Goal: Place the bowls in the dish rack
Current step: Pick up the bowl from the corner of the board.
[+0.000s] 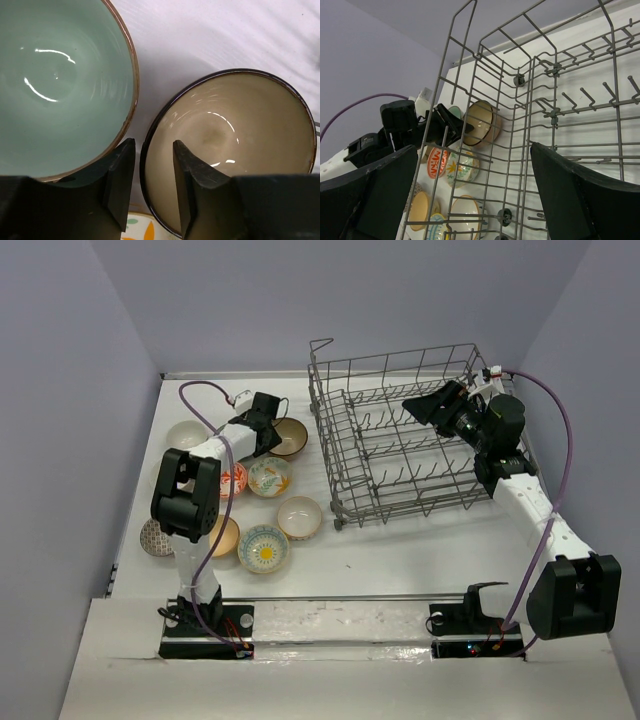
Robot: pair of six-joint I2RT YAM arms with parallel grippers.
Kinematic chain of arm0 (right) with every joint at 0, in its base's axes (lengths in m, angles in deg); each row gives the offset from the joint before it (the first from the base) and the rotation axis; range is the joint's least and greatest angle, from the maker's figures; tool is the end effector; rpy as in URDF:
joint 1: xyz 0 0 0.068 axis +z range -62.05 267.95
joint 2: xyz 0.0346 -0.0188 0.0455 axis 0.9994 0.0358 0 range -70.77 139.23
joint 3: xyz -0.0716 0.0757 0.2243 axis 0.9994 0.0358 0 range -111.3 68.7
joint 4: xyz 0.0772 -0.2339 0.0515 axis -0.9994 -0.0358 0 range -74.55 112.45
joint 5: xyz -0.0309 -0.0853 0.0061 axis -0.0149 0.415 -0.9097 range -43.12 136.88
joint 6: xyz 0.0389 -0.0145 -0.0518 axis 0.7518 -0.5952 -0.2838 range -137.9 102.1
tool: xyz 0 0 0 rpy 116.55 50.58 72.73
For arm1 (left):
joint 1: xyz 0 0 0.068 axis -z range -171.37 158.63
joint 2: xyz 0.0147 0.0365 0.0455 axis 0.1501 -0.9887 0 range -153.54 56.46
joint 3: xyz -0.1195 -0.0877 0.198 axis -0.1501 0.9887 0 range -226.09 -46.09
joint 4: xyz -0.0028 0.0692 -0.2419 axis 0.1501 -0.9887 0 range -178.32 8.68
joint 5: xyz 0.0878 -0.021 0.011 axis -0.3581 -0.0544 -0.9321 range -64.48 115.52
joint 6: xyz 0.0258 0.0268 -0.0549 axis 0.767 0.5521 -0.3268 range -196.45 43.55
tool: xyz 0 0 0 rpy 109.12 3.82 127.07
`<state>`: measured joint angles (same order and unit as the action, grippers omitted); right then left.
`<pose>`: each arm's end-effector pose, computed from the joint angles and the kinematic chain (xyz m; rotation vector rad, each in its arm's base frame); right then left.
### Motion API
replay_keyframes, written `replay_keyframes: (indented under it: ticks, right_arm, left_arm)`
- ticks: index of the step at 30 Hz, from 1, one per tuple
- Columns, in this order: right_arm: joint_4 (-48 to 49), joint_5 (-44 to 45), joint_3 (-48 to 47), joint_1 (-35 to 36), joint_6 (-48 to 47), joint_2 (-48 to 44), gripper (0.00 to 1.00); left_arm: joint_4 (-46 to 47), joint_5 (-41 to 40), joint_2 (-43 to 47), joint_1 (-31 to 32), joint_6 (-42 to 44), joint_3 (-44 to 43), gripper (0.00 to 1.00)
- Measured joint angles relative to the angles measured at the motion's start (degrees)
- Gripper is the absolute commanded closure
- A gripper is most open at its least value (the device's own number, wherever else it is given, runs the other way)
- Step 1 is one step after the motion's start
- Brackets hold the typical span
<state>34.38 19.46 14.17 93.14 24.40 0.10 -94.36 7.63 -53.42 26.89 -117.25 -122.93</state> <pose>0.3010 0.0515 0.3202 0.1769 1.7329 1.0127 0.4002 -0.1150 0.1701 -0.5992 2.2522 -0.1437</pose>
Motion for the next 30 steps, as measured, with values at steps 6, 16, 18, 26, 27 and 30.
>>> replay_keyframes:
  ticks: [6, 16, 18, 26, 27, 30]
  right_arm:
    - [0.0, 0.0, 0.0, 0.0, 0.0, 0.0, 0.00]
    - [-0.2, 0.0, 0.0, 0.0, 0.0, 0.0, 0.00]
    - [-0.3, 0.0, 0.0, 0.0, 0.0, 0.0, 0.00]
    - [-1.0, -0.1, 0.0, 0.0, 0.0, 0.0, 0.00]
    - [-1.0, -0.1, 0.0, 0.0, -0.1, 0.0, 0.00]
    - [-1.1, -0.1, 0.0, 0.0, -0.1, 0.0, 0.01]
  left_arm:
    - [-0.2, -0.2, -1.8, 0.0, -0.1, -0.5, 0.80]
    - [-2.0, -0.3, -2.1, 0.0, 0.4, -3.1, 1.00]
    - [-3.0, -0.4, -2.1, 0.0, 1.0, -3.8, 1.00]
    - [-7.3, -1.0, -2.0, 0.0, 4.5, -10.3, 1.00]
    - [-7.5, -1.0, -2.0, 0.0, 5.1, -11.2, 1.00]
    - [-8.8, -1.2, -1.3, 0.0, 6.6, -14.2, 1.00]
